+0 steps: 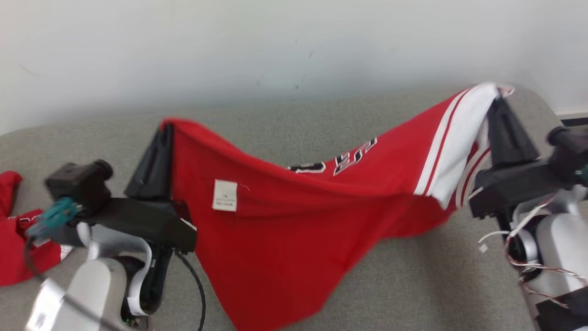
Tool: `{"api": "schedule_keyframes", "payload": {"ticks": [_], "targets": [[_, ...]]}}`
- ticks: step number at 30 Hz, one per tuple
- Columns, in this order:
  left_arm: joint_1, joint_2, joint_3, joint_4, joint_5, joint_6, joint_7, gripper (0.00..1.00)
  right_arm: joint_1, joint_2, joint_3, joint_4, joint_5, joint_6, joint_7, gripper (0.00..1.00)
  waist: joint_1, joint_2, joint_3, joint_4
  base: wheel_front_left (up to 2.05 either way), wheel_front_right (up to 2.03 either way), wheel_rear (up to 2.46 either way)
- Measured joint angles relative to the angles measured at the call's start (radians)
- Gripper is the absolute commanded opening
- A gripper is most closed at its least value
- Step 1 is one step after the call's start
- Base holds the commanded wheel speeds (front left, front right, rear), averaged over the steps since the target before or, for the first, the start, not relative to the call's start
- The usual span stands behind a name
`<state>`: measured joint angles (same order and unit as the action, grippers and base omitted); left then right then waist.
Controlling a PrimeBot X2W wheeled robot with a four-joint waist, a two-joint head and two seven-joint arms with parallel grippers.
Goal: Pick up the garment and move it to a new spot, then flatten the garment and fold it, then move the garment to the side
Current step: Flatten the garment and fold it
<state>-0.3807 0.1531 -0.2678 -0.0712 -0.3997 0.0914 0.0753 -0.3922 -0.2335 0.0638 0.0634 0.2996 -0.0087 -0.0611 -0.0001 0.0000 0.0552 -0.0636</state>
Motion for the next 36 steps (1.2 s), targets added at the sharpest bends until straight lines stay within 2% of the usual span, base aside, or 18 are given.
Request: {"api": "schedule_keyframes", "payload": {"ticks": [5,10,11,12,13,17,22,30,36], "targets": [[-0.014,-0.003,-0.017,0.222,0.014,0.011,0.076,0.00,-0.016,0.037,0.054,0.175,0.017,0.018,0.069,0.00,0.0001,0.0001,0.032,-0.008,0.00,0.00,0.00],[-0.120,-0.020,-0.037,0.395,0.066,0.015,0.127,0.02,-0.142,0.072,0.079,0.338,0.020,0.026,0.105,0.00,0.0002,0.0001,0.074,-0.023,0.00,0.00,0.00],[-0.142,-0.026,-0.036,0.421,0.073,0.017,0.127,0.87,-0.170,0.080,0.079,0.363,0.024,0.026,0.105,0.32,0.0002,0.0001,0.082,-0.026,0.00,0.00,0.00],[-0.166,-0.028,-0.041,0.445,0.083,0.020,0.127,1.00,-0.195,0.086,0.080,0.388,0.028,0.026,0.106,1.00,0.0002,0.0001,0.091,-0.030,0.00,0.00,0.00],[-0.210,-0.043,-0.043,0.483,0.088,0.023,0.120,1.00,-0.230,0.093,0.079,0.428,0.034,0.026,0.105,1.00,0.0003,0.0001,0.107,-0.035,0.00,0.00,0.00],[-0.255,-0.073,-0.049,0.535,0.093,0.023,0.098,1.00,-0.239,0.094,0.062,0.464,0.044,0.027,0.085,1.00,0.0003,0.0001,0.130,-0.036,0.00,0.00,0.00],[-0.253,-0.071,-0.029,0.571,0.093,0.023,0.072,1.00,-0.237,0.091,0.036,0.467,0.052,0.027,0.043,1.00,0.0002,0.0001,0.132,-0.018,0.00,0.00,0.00],[-0.137,-0.067,-0.007,0.620,0.061,0.024,0.067,1.00,-0.143,0.094,0.018,0.360,0.063,0.026,-0.037,1.00,0.0001,0.0001,0.101,0.010,0.00,0.00,0.00],[-0.095,-0.048,0.004,0.650,0.032,0.004,0.097,1.00,-0.053,0.126,0.064,0.265,0.057,0.026,-0.055,1.00,0.0000,0.0000,0.076,0.001,0.00,0.00,0.00]]}}
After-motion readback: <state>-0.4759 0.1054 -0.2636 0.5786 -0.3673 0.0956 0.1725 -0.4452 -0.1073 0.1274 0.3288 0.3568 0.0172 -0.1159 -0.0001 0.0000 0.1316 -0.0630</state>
